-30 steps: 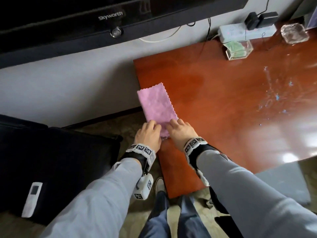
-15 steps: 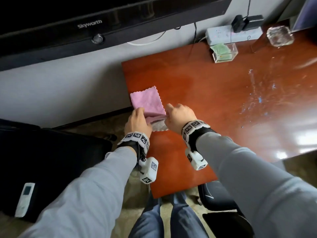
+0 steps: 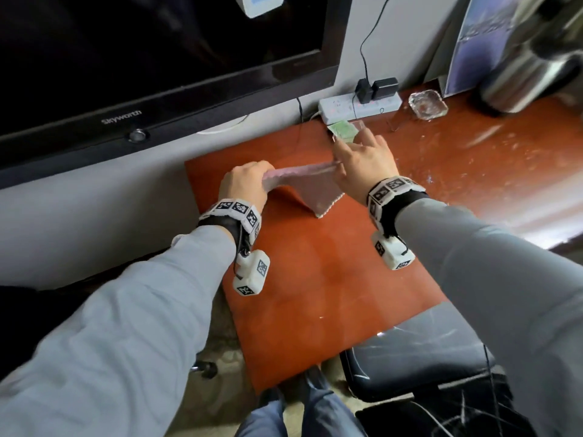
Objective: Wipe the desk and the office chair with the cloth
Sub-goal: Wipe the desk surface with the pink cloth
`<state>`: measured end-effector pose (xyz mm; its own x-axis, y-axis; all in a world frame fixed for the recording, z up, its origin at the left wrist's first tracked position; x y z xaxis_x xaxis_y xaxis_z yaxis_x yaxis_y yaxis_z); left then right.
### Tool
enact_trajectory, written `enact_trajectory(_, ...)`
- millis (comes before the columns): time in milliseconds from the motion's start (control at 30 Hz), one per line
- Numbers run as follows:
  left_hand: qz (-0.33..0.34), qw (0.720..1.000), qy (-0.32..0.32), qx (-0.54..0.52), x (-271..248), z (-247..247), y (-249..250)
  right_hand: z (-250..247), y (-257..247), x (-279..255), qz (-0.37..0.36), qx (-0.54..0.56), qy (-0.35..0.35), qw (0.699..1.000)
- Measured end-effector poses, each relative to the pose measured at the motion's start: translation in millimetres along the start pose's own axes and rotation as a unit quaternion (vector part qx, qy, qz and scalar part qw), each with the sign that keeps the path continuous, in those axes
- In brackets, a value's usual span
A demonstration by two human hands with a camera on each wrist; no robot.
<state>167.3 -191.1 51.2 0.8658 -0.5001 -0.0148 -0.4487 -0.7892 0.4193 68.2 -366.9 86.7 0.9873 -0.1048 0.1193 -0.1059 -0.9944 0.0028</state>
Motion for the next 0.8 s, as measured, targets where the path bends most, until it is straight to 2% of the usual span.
enact_trajectory(100, 0.065, 0.995, -0.051, 0.052, -35.1, 30.2, 4.4, 18.5, -5.7, -37.6, -0.073, -0.010, -0.019, 0.997)
enact_trajectory(200, 0.096, 0.973, -0.161, 0.134, -91.6, 82.4, -8.2, 66.0, -21.8, -92.7, -0.127, -0.013, -0.131, 0.983)
enact_trajectory(300, 0.110, 0.949, -0.254, 0.153, -144.3, 131.7, -29.7, 115.0, -41.8, -144.0, -0.111, 0.011, -0.271, 0.956)
enact_trajectory(367, 0.116, 0.941, -0.285, 0.142, -170.2, 152.9, -40.4, 139.5, -52.3, -167.7, -0.082, 0.024, -0.341, 0.936)
enact_trajectory(467, 0.115, 0.946, -0.277, 0.124, -187.9, 161.2, -49.7, 150.3, -62.0, -173.5, -0.053, 0.047, -0.344, 0.936)
enact_trajectory(600, 0.107, 0.967, -0.215, 0.089, -180.1, 147.1, -55.1, 156.4, -82.3, -145.3, -0.030, 0.094, -0.268, 0.958)
enact_trajectory(700, 0.016, 0.990, -0.128, 0.051, -156.4, 140.8, -77.2, 175.9, -117.2, -134.8, -0.019, 0.156, -0.239, 0.958)
enact_trajectory(800, -0.058, 0.986, -0.121, 0.099, -144.6, 147.6, -101.1, 204.7, -147.8, -151.7, -0.016, 0.149, -0.255, 0.955)
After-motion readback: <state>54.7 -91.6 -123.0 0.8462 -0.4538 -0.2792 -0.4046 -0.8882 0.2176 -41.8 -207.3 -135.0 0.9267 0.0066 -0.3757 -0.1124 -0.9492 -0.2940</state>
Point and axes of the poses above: each hand's wrist, its own x-axis towards the middle knuckle, its own z-axis out of the palm, y = z × x, the point moved 6 cm from there along x, towards the middle knuckle, and after that the axes turned 8 degrees about -z, right-handed, at the moved point
